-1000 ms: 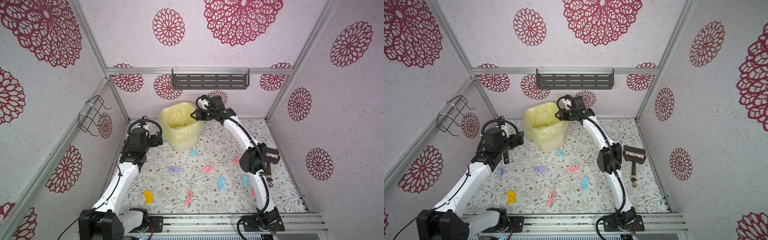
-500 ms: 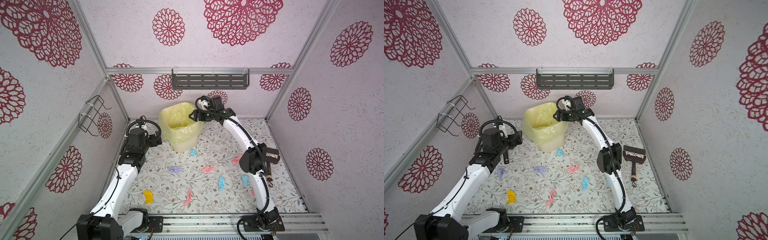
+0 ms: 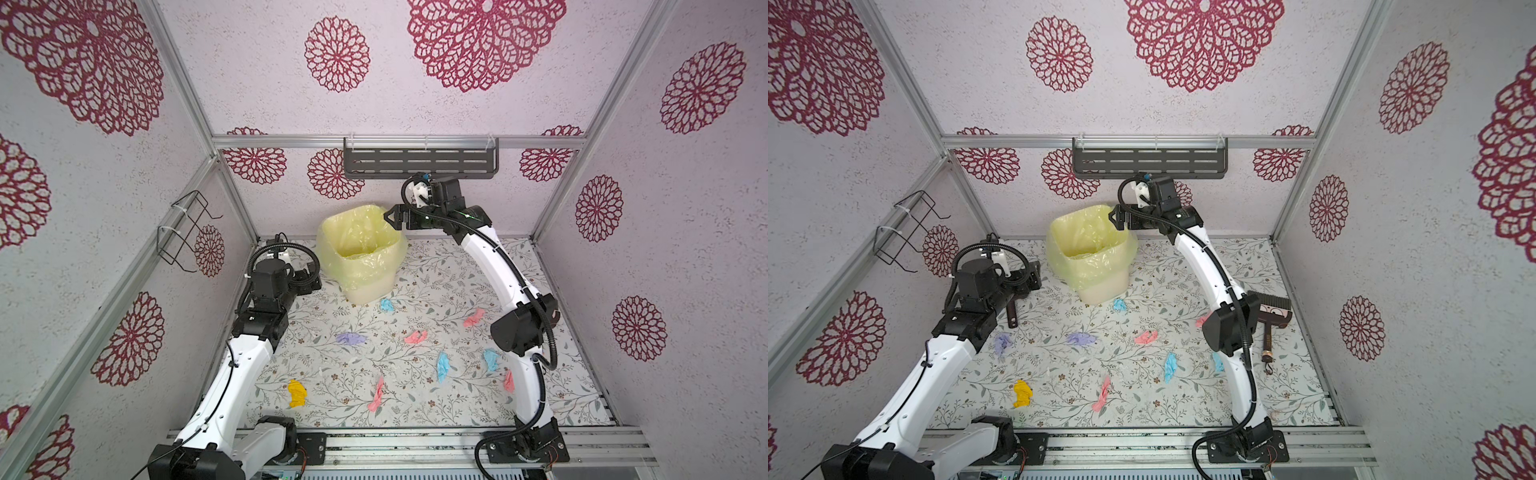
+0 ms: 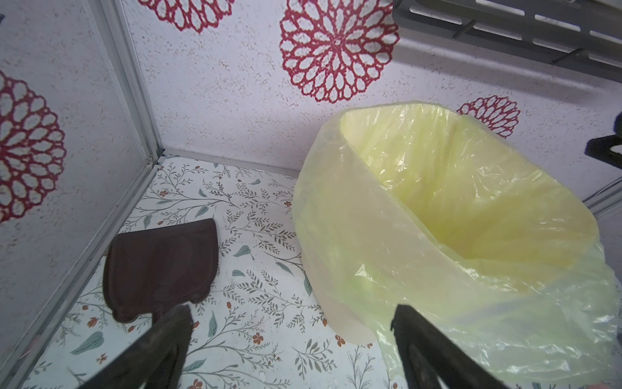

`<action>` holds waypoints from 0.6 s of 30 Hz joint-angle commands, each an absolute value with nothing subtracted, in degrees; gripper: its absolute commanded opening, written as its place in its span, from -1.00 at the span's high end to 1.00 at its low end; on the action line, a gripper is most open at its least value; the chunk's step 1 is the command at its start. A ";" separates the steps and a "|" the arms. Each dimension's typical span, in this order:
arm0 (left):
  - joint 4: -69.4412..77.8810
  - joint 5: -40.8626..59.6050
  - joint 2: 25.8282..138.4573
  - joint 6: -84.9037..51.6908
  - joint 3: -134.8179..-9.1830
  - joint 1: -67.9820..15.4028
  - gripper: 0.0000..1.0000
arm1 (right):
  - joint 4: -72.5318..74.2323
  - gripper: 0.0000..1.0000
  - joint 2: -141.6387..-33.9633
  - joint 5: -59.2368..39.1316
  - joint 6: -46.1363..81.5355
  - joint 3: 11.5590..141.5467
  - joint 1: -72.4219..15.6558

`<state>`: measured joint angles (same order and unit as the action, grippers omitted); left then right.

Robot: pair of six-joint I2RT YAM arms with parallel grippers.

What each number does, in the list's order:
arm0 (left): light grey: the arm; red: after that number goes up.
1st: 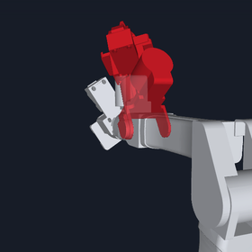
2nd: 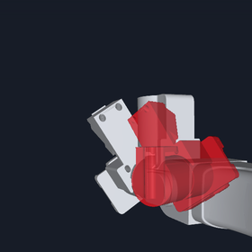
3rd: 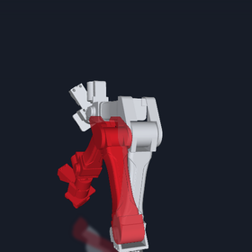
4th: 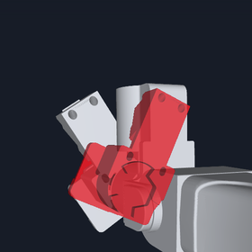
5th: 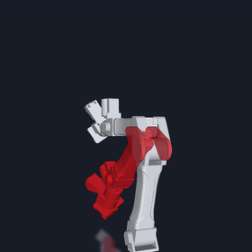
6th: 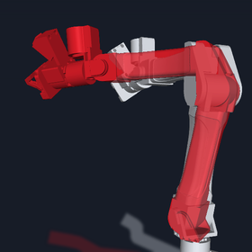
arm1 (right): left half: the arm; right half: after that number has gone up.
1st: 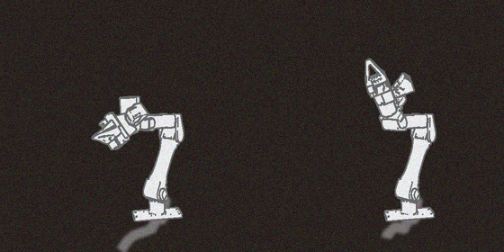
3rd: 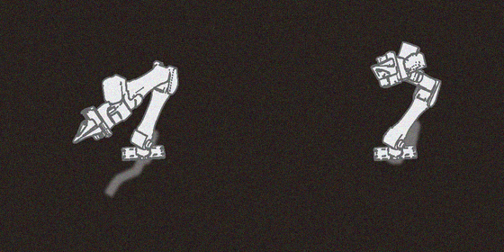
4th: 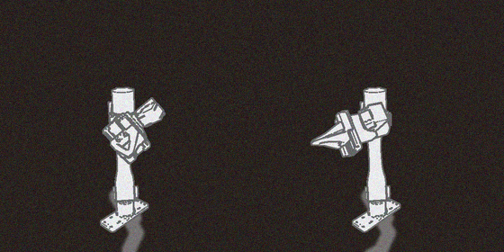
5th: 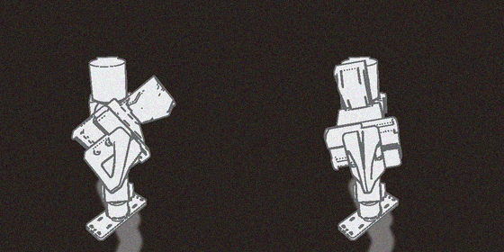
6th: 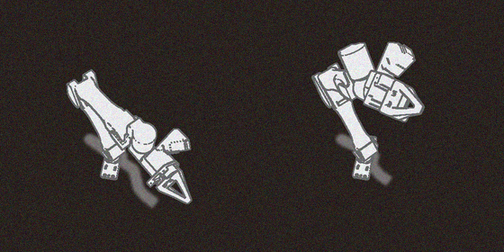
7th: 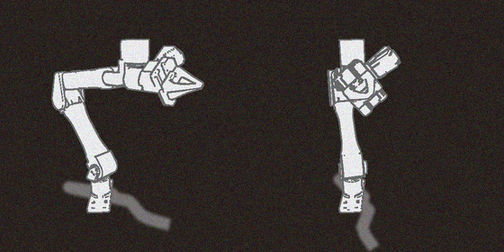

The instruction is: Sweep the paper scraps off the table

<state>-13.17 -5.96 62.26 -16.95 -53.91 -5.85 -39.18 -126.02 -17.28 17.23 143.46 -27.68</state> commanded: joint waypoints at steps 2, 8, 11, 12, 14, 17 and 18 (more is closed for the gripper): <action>-15.06 -6.54 60.47 -18.17 -52.60 -5.45 -0.94 | -45.68 -0.98 -118.71 -9.28 12.96 141.03 -27.25; -16.71 -4.80 58.41 -18.61 -49.91 -7.29 -0.94 | -38.30 -0.98 -104.60 -6.43 14.83 116.60 -24.20; -18.45 -5.10 57.30 -19.25 -49.08 -8.40 -0.94 | -35.38 -0.98 -97.19 -6.06 16.68 104.40 -20.88; -18.97 -5.19 56.84 -19.54 -48.76 -8.76 -0.94 | -35.09 -0.98 -95.02 -5.94 17.12 100.39 -19.56; -19.87 -5.17 56.03 -19.98 -48.27 -9.14 -0.94 | -34.94 -0.98 -91.49 -6.13 17.49 93.76 -16.90; -21.57 -4.99 54.92 -20.51 -47.66 -9.31 -0.94 | -36.11 -0.98 -87.06 -5.91 17.78 84.80 -12.71; -22.17 -4.88 54.64 -20.63 -47.55 -9.32 -0.94 | -36.68 -0.98 -85.96 -5.90 17.75 82.25 -11.51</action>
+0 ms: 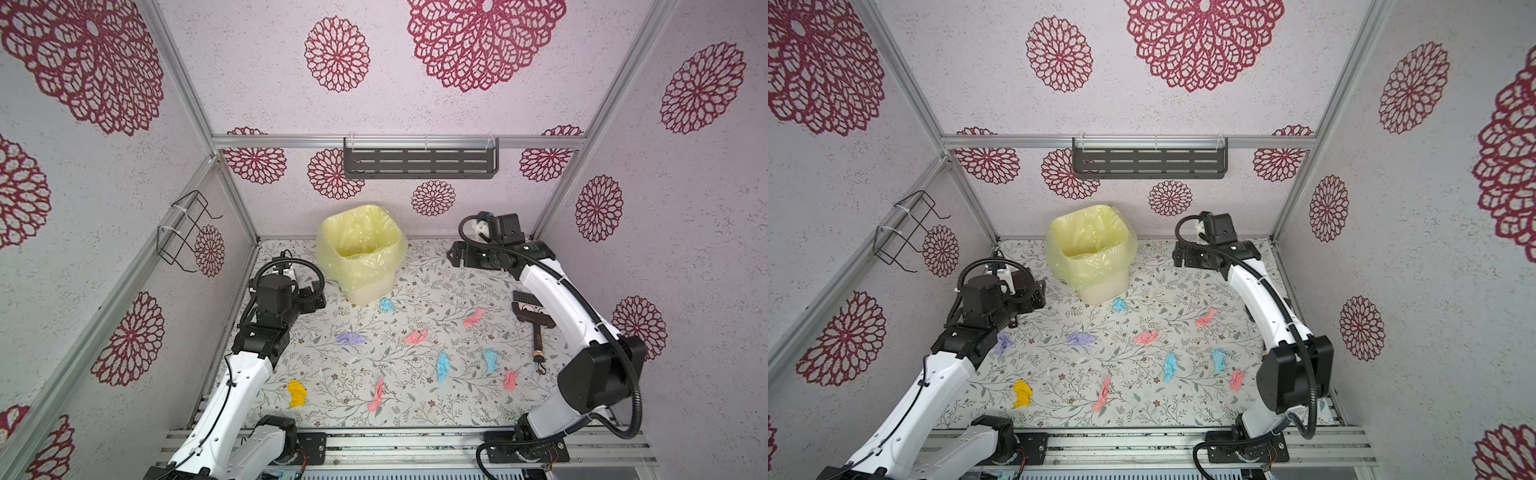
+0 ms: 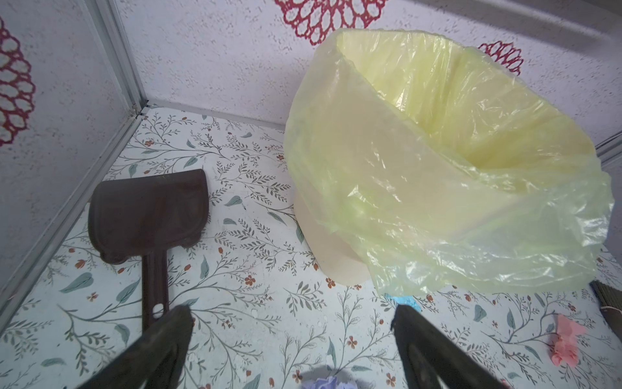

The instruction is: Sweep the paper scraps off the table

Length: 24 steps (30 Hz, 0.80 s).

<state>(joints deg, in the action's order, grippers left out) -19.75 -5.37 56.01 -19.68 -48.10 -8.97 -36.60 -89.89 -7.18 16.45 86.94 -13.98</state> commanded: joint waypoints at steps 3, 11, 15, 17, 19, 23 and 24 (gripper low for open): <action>-24.01 -4.00 53.60 -20.87 -46.81 -9.40 -0.94 | -38.86 -0.98 -82.22 -5.34 17.69 74.61 -8.14; -25.58 -1.12 51.70 -22.45 -43.91 -9.49 -0.94 | -41.53 -0.98 -75.58 1.48 18.85 60.87 1.84; -24.85 0.27 51.77 -22.91 -42.92 -9.51 -0.94 | -38.47 -0.97 -74.73 1.01 19.93 56.58 7.46; -24.68 0.80 51.77 -23.07 -42.50 -9.57 -0.94 | -37.14 -0.96 -74.67 1.01 20.43 55.11 9.55; -24.62 1.21 51.79 -23.26 -42.23 -9.61 -0.94 | -36.34 -0.96 -75.05 2.97 20.74 54.23 11.47; -24.74 1.90 51.94 -22.99 -41.92 -9.60 -0.94 | -32.71 -0.93 -75.80 1.79 21.10 52.00 16.74; -24.78 2.08 52.07 -22.92 -41.92 -9.60 -0.94 | -32.00 -0.93 -76.08 1.48 20.83 51.79 17.86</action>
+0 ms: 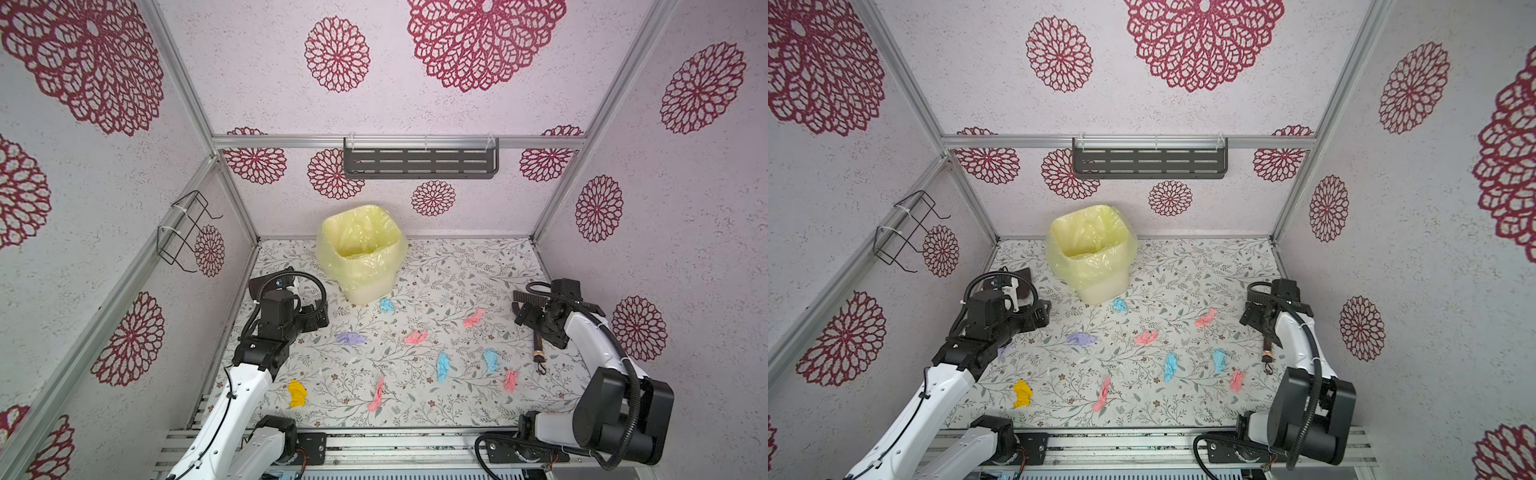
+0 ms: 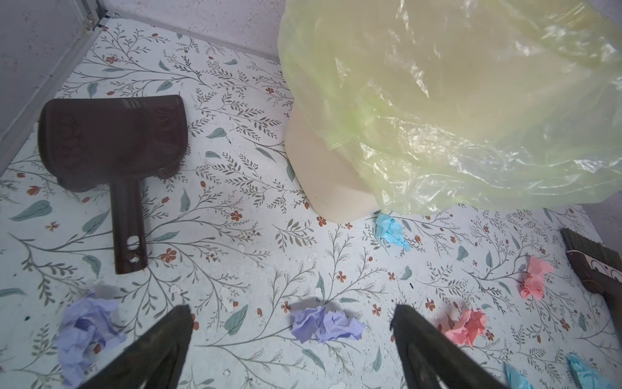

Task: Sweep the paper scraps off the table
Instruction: 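Grasp the brown brush handle with the right gripper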

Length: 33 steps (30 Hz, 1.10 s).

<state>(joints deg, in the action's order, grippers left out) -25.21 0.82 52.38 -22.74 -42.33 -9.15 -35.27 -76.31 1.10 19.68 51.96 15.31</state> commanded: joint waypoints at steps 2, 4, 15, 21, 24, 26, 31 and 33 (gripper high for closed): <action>-25.12 2.42 52.47 -22.77 -41.92 -9.58 -0.94 | -31.12 -0.93 -77.27 0.74 19.89 52.06 19.29; -25.08 2.95 52.77 -22.80 -41.67 -9.62 -0.94 | -30.85 -0.92 -79.10 0.27 19.02 53.00 19.60; -24.52 5.39 55.70 -21.98 -41.81 -9.98 -0.94 | -29.10 -0.84 -86.96 2.75 18.20 52.05 19.96; -24.43 6.17 56.69 -21.88 -42.19 -9.98 -0.94 | -28.32 -0.71 -91.29 2.32 16.74 52.12 20.97; -24.65 6.34 56.51 -21.84 -42.19 -10.02 -0.94 | -27.93 -0.59 -92.77 1.39 15.96 51.97 21.23; -24.70 6.33 56.20 -22.00 -42.02 -10.02 -0.94 | -27.54 -0.54 -93.63 1.11 15.36 51.69 21.33; -24.87 6.10 55.59 -22.35 -41.84 -10.28 -0.94 | -26.73 -0.30 -95.16 0.00 14.25 50.98 21.29; -25.33 5.90 55.46 -22.32 -41.92 -10.37 -0.94 | -26.63 -0.16 -95.44 0.00 13.72 50.81 21.36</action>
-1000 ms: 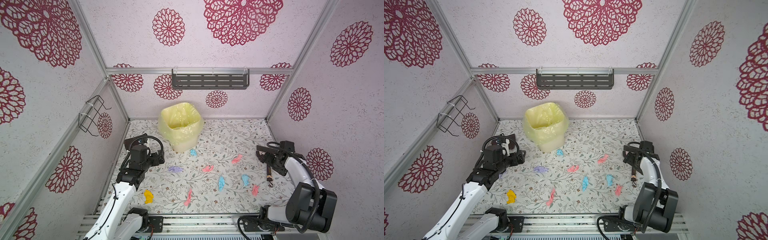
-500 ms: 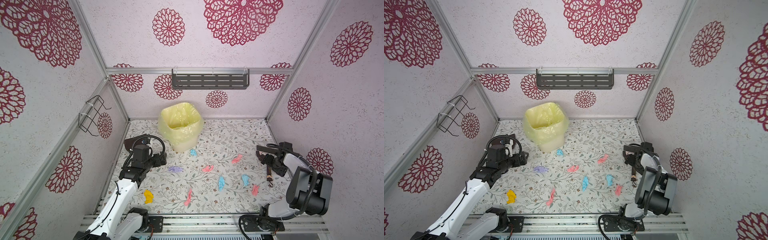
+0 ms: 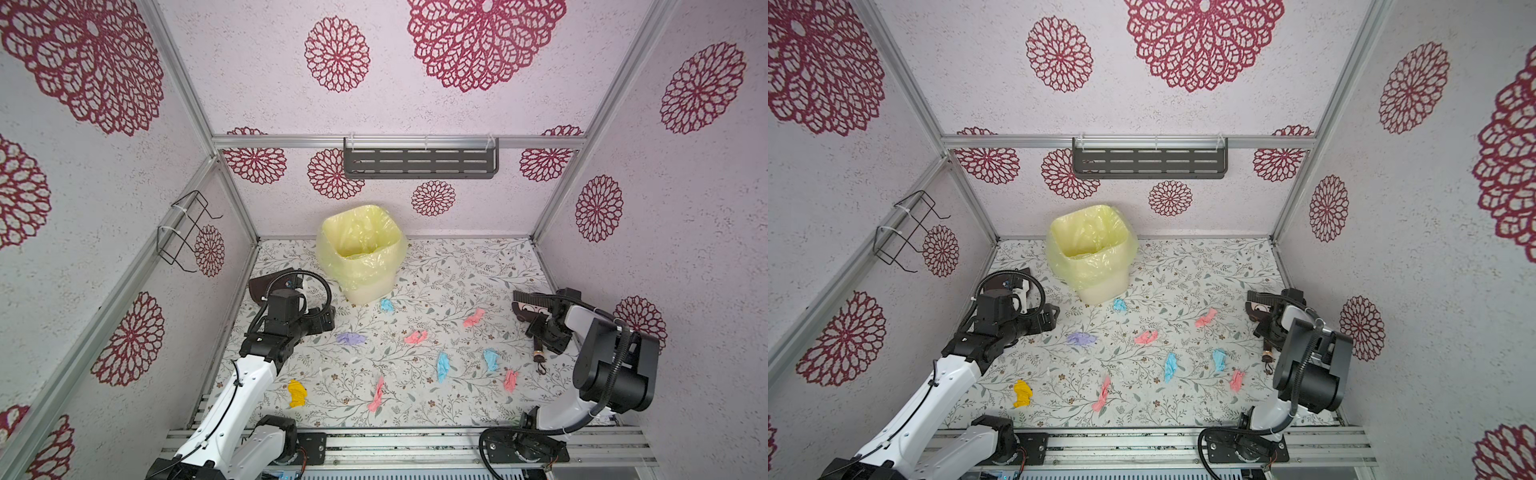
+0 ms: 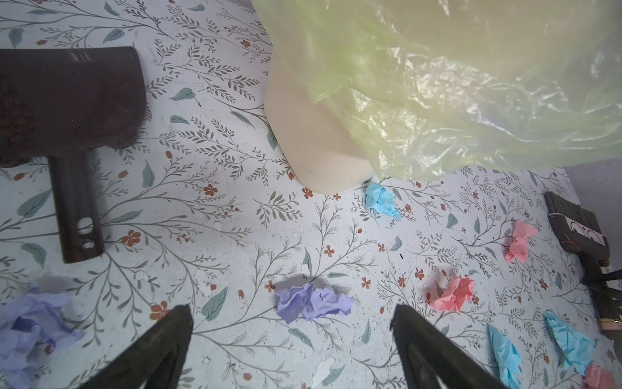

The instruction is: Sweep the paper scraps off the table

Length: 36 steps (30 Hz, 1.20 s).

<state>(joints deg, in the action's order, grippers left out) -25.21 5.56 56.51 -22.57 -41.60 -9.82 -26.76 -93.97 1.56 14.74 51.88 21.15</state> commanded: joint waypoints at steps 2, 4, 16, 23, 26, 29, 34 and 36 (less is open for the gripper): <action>-25.54 5.64 55.21 -22.32 -42.01 -10.45 -0.94 | -26.63 -0.02 -95.61 0.07 13.36 50.63 21.28; -25.66 5.54 55.06 -22.28 -42.01 -10.46 -0.94 | -26.39 0.10 -95.70 0.00 13.27 50.59 21.28; -27.66 4.84 55.56 -22.80 -42.75 -11.15 -0.94 | -26.21 0.82 -95.10 1.50 11.86 52.11 19.13; -28.89 3.68 54.84 -23.71 -44.82 -12.36 -0.94 | -26.50 1.00 -91.40 2.29 12.20 53.82 16.64; -29.34 2.85 54.84 -24.16 -46.67 -13.20 -0.94 | -27.40 1.00 -87.96 3.26 12.78 55.43 14.66; -29.68 2.90 55.75 -25.21 -49.09 -13.93 -0.94 | -29.03 1.00 -85.03 4.52 13.09 57.95 12.42; -30.67 2.40 58.19 -26.30 -54.98 -17.25 -0.94 | -31.52 1.00 -80.57 4.78 13.58 62.22 7.52; -30.87 1.87 59.30 -26.59 -57.89 -19.02 -0.94 | -32.44 1.00 -79.07 4.84 13.80 63.69 5.06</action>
